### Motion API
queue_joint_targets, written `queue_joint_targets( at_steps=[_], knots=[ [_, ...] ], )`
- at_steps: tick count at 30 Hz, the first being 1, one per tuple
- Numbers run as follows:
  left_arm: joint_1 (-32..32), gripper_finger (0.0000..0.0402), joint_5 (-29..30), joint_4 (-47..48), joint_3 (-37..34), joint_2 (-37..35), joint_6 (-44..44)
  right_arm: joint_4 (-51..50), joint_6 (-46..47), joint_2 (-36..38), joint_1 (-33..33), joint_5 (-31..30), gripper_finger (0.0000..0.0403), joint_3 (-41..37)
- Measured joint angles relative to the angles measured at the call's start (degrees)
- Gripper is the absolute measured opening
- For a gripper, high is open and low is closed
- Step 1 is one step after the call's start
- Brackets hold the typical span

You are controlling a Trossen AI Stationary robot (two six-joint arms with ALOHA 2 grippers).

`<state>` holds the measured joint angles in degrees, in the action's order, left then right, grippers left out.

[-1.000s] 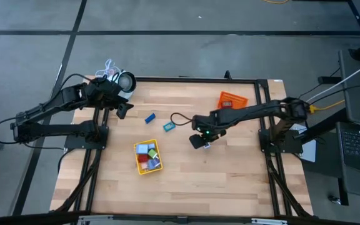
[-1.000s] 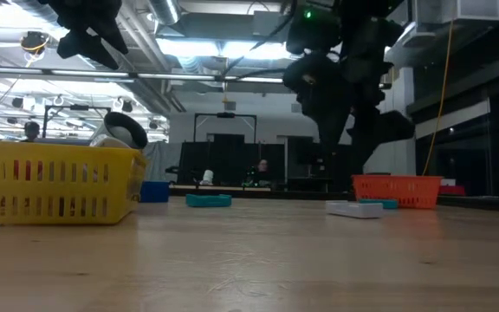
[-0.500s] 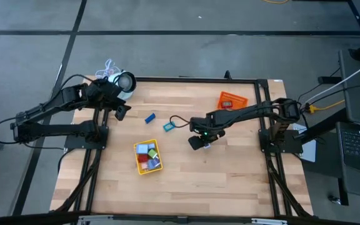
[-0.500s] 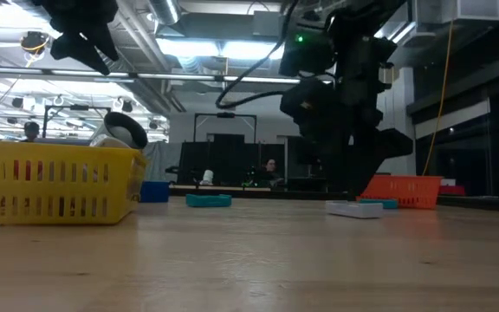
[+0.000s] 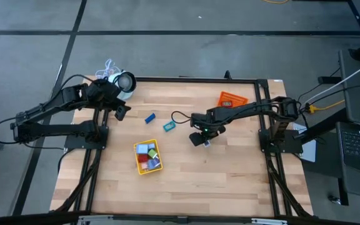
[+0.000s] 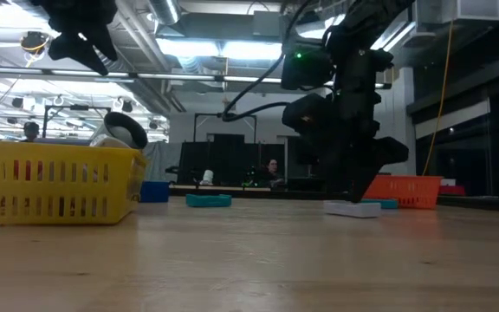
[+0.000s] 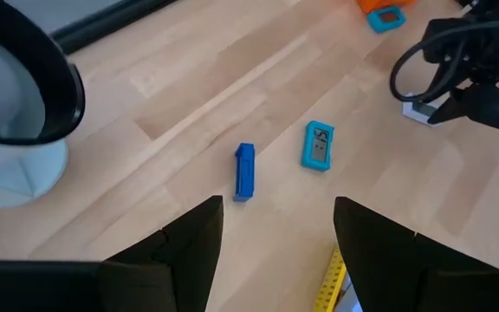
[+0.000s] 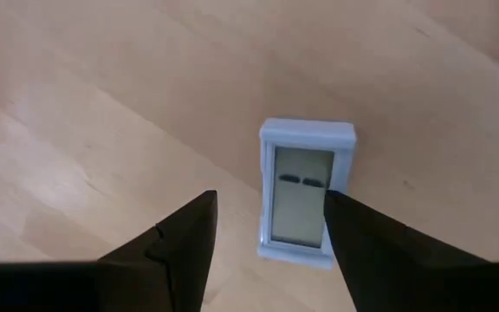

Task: Pick & Place Office items
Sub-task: Put the white digital timer into the orange bin

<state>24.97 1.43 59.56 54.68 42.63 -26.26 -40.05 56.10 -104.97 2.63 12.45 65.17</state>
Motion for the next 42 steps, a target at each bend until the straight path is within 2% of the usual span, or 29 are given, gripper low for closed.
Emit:
queue_joint_targets(
  at_steps=[11, 21, 30, 34, 42],
  knots=[
    [0.0, 0.0216, 0.0, 2.4, 0.0, 0.0, -0.6, 5.3, -0.7, 0.9, 0.2, 2.6, 0.0219, -6.2],
    [0.0, 0.0216, -1.1, 2.2, 0.0, 0.0, -1.5, 5.1, -6.5, 0.8, 5.8, 5.2, 0.0219, -6.6],
    [0.0, 0.0216, -1.1, 2.2, 0.0, 0.0, -0.6, 3.1, -10.6, 1.3, 9.9, 5.2, 0.0219, -6.7],
    [0.0, 0.0216, -1.1, 2.2, 0.0, 0.0, -0.5, 2.9, -10.5, 3.2, 10.7, -2.1, 0.0220, -7.4],
    [0.0, 0.0216, 0.1, 1.9, 0.0, 0.0, 0.0, 2.8, -10.2, 4.4, 11.4, 0.3, 0.0220, -7.4]
  ],
)
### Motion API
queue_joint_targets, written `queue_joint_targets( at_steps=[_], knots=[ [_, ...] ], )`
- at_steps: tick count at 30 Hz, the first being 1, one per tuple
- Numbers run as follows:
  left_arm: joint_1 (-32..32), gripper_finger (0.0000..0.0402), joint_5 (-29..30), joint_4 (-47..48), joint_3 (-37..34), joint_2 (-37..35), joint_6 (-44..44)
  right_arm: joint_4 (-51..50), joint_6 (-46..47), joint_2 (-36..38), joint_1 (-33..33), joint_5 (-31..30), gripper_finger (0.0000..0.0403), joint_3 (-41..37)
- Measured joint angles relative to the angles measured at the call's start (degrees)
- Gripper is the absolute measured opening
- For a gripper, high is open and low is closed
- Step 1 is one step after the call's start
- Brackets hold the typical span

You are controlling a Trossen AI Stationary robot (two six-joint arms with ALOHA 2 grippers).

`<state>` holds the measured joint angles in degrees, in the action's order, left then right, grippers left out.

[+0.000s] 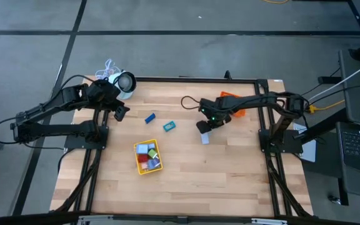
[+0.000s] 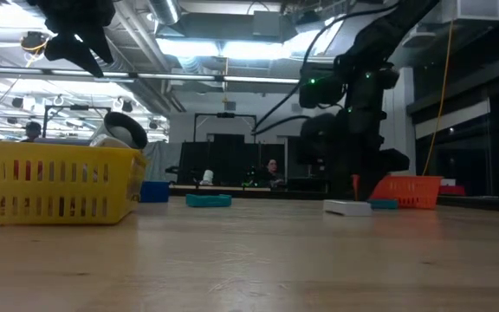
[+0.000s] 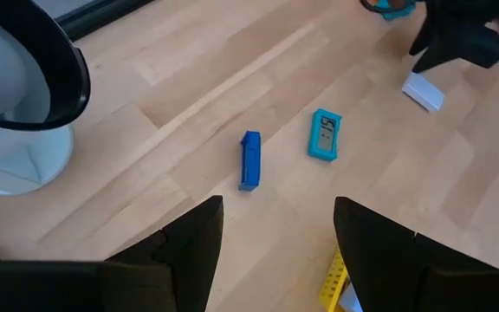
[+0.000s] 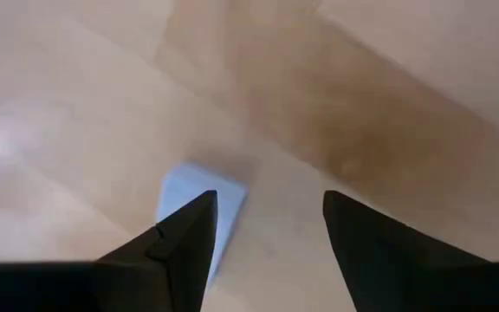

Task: Pick & Place Office items
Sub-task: Put the white digital timer into the orange bin

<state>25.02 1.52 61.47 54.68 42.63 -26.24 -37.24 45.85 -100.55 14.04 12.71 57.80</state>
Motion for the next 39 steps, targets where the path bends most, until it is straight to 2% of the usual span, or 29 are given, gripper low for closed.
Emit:
queue_joint_targets(
  at_steps=[5, 8, 12, 20, 26, 30, 33, 39],
  knots=[
    [0.0, 0.0216, 0.0, 0.0, 0.0, 0.0, 0.0, 0.9, -0.6, -1.3, 0.2, 2.3, 0.0219, 0.0],
    [0.0, 0.0216, 0.0, 0.0, 0.0, 0.0, 0.0, 2.4, 2.4, -1.4, -1.0, 5.3, 0.0220, 0.1],
    [0.0, 0.0216, 0.0, 0.0, 0.0, 0.0, 0.0, 2.6, 5.6, 0.8, -3.6, 5.4, 0.0220, 0.5],
    [0.0, 0.0216, 0.0, 0.0, 0.0, 0.0, 0.6, 1.9, 14.2, 3.9, -6.7, -0.2, 0.0220, 0.5],
    [0.0, 0.0216, -1.0, 0.0, 0.0, 0.0, 1.4, 1.9, 17.0, -1.3, -9.0, -2.1, 0.0220, 0.6],
    [0.0, 0.0216, -3.7, 0.1, 0.0, 0.0, 3.3, 8.5, 19.0, -4.4, -9.8, 2.4, 0.0220, 0.9],
    [0.0, 0.0216, -4.6, 0.5, 0.0, 0.0, 4.0, 12.6, 22.7, -5.1, -10.2, 2.5, 0.0220, 1.0],
    [0.0, 0.0216, -6.3, 0.2, 0.0, 0.0, 5.0, 3.6, 20.9, -4.8, -10.0, -1.1, 0.0220, 6.9]
  ],
)
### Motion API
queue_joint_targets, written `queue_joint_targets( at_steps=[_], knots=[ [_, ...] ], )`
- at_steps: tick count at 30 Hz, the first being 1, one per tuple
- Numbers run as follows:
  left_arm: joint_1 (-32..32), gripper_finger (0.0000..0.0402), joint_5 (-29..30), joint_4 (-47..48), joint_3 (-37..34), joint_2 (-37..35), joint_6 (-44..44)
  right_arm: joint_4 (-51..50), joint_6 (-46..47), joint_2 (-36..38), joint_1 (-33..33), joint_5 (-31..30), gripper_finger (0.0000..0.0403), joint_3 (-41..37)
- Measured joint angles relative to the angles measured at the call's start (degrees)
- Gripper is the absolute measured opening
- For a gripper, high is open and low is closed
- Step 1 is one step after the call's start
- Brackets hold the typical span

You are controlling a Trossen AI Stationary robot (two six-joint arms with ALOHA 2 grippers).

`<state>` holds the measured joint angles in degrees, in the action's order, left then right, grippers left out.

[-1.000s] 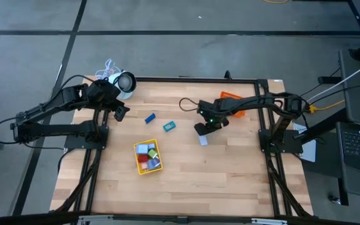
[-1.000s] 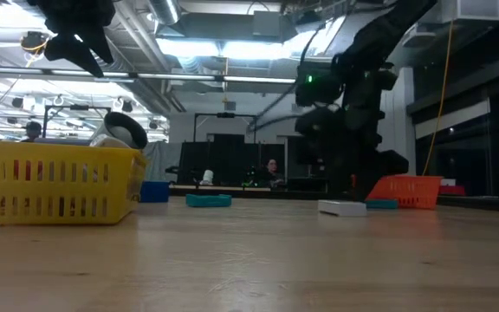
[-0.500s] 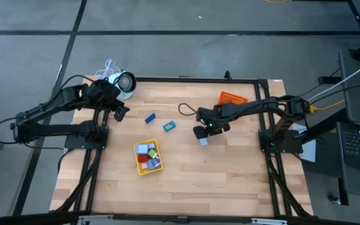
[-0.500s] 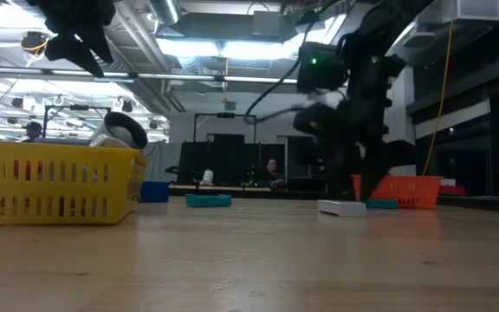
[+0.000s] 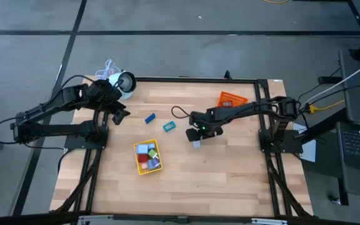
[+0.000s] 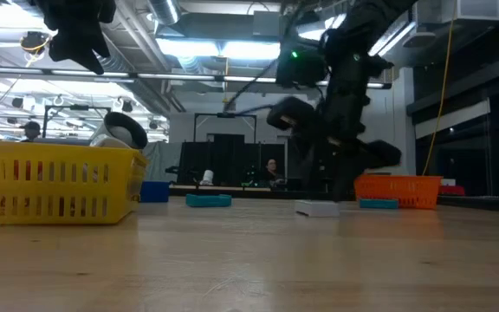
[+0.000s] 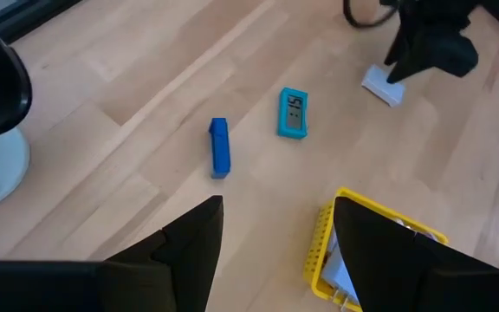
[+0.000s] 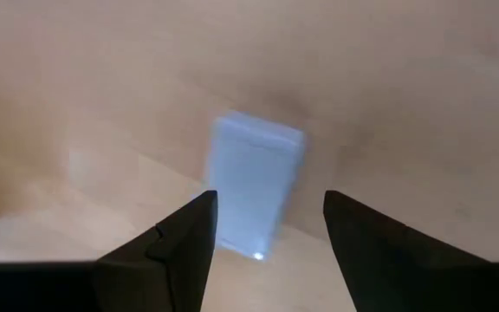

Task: Pick & Place Office items
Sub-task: Put the white digital timer into the orange bin

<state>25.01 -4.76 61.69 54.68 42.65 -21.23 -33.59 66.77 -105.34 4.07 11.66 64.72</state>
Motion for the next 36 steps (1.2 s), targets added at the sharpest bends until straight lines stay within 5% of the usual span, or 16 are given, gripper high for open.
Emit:
queue_joint_targets(
  at_steps=[8, 20, 30, 33, 36],
  knots=[
    [0.0, 0.0216, -0.3, -0.2, 0.0, 0.0, 0.3, -5.2, -1.2, -0.1, 0.0, -2.8, 0.0220, 7.4],
    [0.0, 0.0216, -0.4, -0.2, 0.0, 0.0, 1.9, -3.5, -1.6, -8.2, -0.7, 4.5, 0.0220, 7.4],
    [0.0, 0.0216, -0.7, -0.1, 0.0, 0.0, 3.5, -3.6, -0.8, -9.4, -1.0, 3.0, 0.0217, 7.5],
    [0.0, 0.0216, -0.3, 0.0, 0.0, 0.0, 4.0, -4.0, -1.0, -9.5, -1.0, 3.0, 0.0192, 7.5],
    [0.0, 0.0216, 0.4, 0.0, 0.0, 0.0, 4.0, -4.7, -1.7, -9.5, -1.0, 2.9, 0.0124, 7.4]
  ],
)
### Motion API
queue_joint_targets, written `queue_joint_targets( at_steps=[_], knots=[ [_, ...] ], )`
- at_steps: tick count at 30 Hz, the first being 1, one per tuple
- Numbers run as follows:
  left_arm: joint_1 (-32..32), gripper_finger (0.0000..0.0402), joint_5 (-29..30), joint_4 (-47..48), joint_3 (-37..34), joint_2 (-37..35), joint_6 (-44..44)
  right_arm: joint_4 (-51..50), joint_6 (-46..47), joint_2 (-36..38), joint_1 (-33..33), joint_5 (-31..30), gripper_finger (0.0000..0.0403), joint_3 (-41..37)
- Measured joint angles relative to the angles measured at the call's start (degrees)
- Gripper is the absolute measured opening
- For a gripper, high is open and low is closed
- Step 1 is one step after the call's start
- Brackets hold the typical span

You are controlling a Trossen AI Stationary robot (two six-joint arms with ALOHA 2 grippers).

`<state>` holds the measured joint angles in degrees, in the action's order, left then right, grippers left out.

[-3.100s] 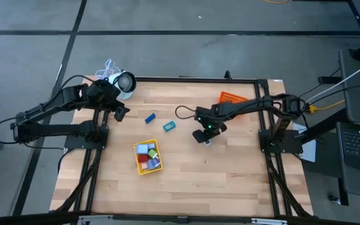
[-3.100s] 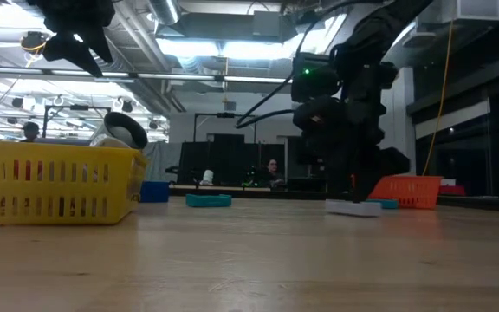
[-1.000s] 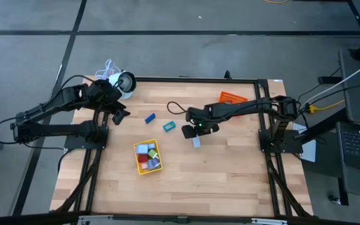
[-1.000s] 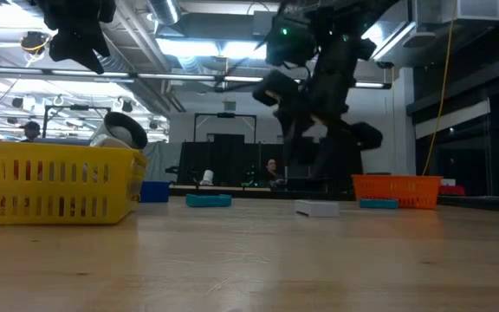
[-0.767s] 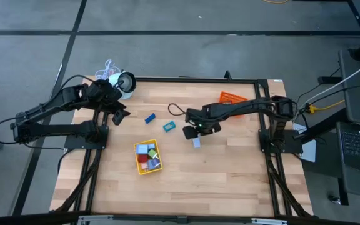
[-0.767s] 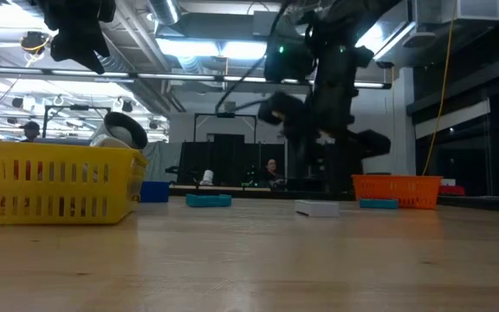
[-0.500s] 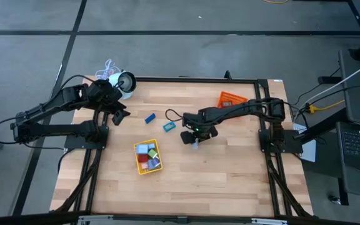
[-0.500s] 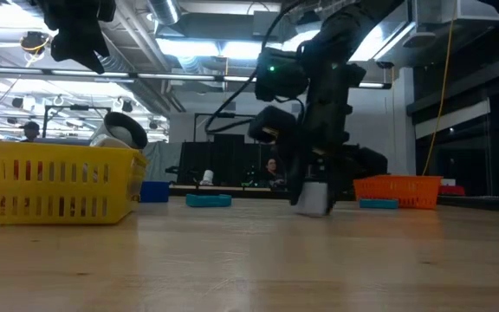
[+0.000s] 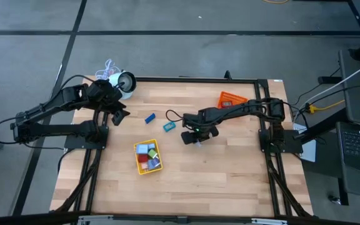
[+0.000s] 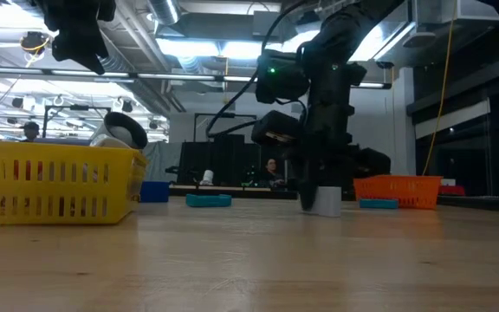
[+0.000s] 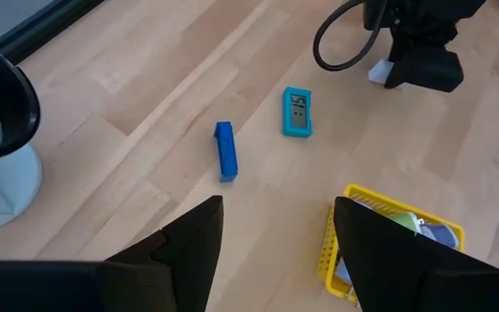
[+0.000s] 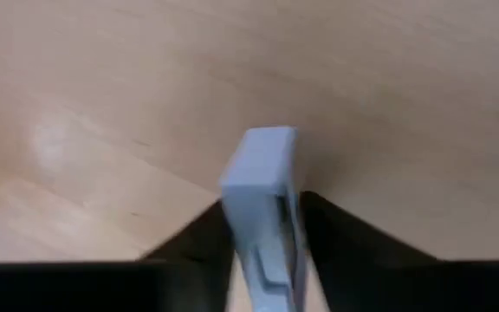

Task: Pick & Place Office items
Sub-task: Put the white digital timer into the orange bin

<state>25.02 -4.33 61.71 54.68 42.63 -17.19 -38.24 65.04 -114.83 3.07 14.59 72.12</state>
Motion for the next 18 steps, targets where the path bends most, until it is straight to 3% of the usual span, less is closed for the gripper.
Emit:
queue_joint_targets(
  at_steps=[3, 8, 18],
  knots=[
    [0.0, 0.0216, 0.8, 0.0, 0.0, 0.0, 0.0, -0.1, -2.0, 0.0, 0.0, -0.2, 0.0045, 0.0],
    [0.0, 0.0216, 2.3, -0.3, 0.0, 0.0, 0.0, 0.1, -3.7, 0.9, 0.4, -0.7, 0.0049, 0.0],
    [0.0, 0.0216, 2.4, -0.7, 0.0, 0.0, -0.9, -5.2, -10.4, 11.4, 5.6, -12.3, 0.0049, 3.0]
  ],
)
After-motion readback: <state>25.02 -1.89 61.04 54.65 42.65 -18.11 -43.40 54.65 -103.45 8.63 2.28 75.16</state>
